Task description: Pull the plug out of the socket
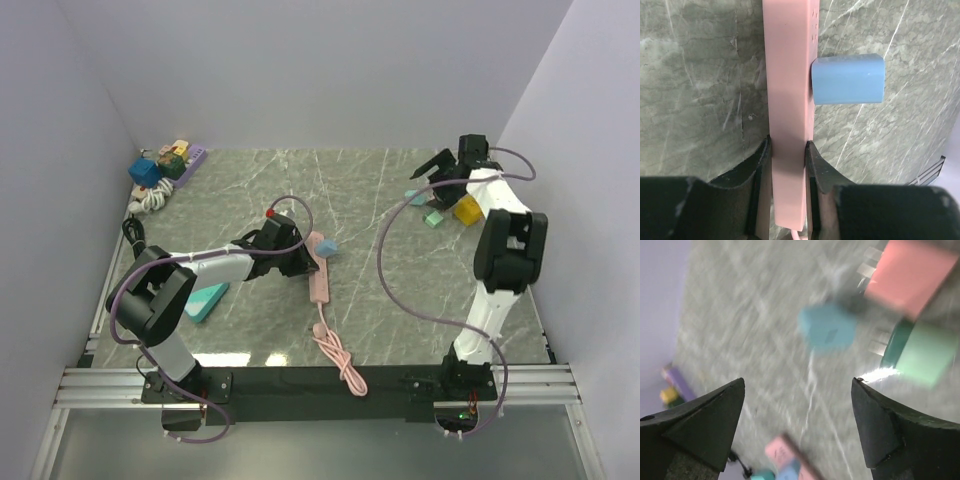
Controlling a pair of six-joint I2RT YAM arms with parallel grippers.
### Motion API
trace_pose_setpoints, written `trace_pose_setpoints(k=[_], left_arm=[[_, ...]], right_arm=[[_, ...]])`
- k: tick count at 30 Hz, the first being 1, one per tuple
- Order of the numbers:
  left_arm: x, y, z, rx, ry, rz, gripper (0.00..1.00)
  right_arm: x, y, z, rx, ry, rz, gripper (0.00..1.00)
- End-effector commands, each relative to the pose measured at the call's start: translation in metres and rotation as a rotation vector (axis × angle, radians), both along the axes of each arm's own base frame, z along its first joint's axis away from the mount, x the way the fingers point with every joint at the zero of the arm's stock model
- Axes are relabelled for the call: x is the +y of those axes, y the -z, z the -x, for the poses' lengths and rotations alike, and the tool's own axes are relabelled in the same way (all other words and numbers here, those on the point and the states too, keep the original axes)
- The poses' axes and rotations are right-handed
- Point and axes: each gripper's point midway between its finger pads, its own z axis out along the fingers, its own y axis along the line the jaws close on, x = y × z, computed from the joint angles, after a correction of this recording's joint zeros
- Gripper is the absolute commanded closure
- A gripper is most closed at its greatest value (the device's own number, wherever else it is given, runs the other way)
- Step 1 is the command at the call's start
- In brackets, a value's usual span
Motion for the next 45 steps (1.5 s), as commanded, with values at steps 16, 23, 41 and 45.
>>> trace_pose_setpoints(k=[16,23,41,45], left_arm=[[-0.013,-0.008,0.001,0.011,0.076,0.008,0.99],[-0.013,-0.007,0.004,0.015,0.070,0.022,0.99],[-0.007,0.001,0.007,0.022,0.048,0.010,0.99],[-0.001,0.008,0.014,0.034,0.042,-0.003,0.99]], right_arm=[[0.227,-0.007,0.138,-0.178,-0.830,0.000,0.04],[0.265,0.011,0.145,-0.156,-0.907,-0.051,0.03],[0.258,0.013,0.155,-0.089,-0.929,-0.095,1.00],[0.236,-0.009,0.140,-0.062,-0.959,-0.140,1.00]])
